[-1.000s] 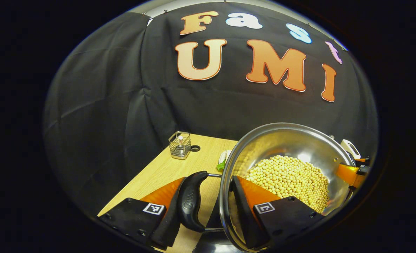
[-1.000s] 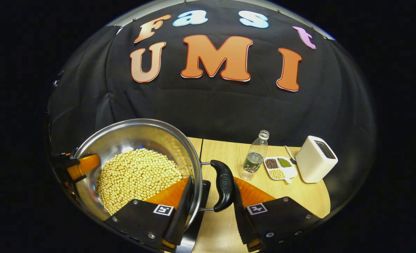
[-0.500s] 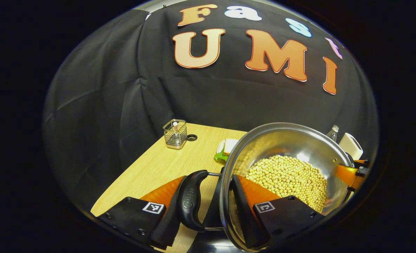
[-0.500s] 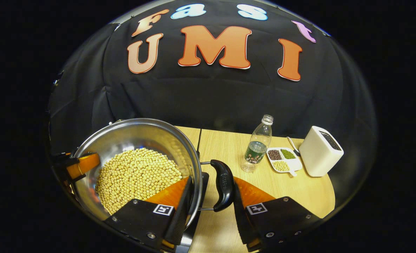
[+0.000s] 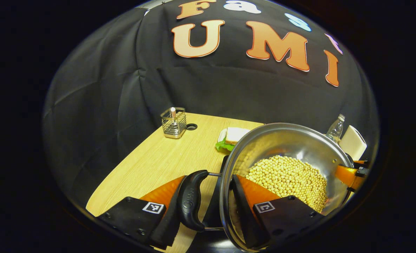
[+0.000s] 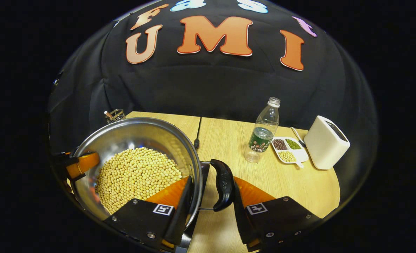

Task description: First push the handle of the pot to place it horizontally, then grasp the pot with both hands and set it on the induction cooktop.

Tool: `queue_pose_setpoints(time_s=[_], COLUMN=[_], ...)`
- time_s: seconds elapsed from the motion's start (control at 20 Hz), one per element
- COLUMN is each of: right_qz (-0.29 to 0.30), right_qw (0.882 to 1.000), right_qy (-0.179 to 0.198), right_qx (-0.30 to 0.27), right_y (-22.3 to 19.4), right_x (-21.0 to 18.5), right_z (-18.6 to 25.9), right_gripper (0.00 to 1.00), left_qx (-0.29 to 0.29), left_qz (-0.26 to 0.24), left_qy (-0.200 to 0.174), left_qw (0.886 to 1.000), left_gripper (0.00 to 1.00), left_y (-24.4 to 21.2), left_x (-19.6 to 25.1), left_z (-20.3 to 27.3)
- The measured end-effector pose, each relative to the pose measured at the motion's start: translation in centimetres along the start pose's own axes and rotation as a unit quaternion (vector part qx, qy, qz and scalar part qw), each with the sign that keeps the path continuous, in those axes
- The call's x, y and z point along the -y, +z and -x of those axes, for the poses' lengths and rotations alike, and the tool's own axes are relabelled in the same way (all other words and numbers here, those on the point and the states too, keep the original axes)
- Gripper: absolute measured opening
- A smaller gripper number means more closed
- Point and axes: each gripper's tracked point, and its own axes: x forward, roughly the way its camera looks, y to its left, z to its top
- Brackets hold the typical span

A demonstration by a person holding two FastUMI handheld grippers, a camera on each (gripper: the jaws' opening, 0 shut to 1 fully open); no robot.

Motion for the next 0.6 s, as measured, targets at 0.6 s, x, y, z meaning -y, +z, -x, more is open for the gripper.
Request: queue_pose_setpoints(time_s=[0.6], right_qz=[-0.004], right_qw=[1.000], right_qy=[0.000], right_qx=[-0.020], right_y=[-2.2], right_x=[-0.1], right_z=[-1.7], right_gripper=[0.61], left_qx=[-0.012], left_qz=[-0.001], left_qy=[0.005], left_qw=[1.000], left_gripper=[0.77], left_y=[-1.8], left_x=[0.6], left_z=[-0.9])
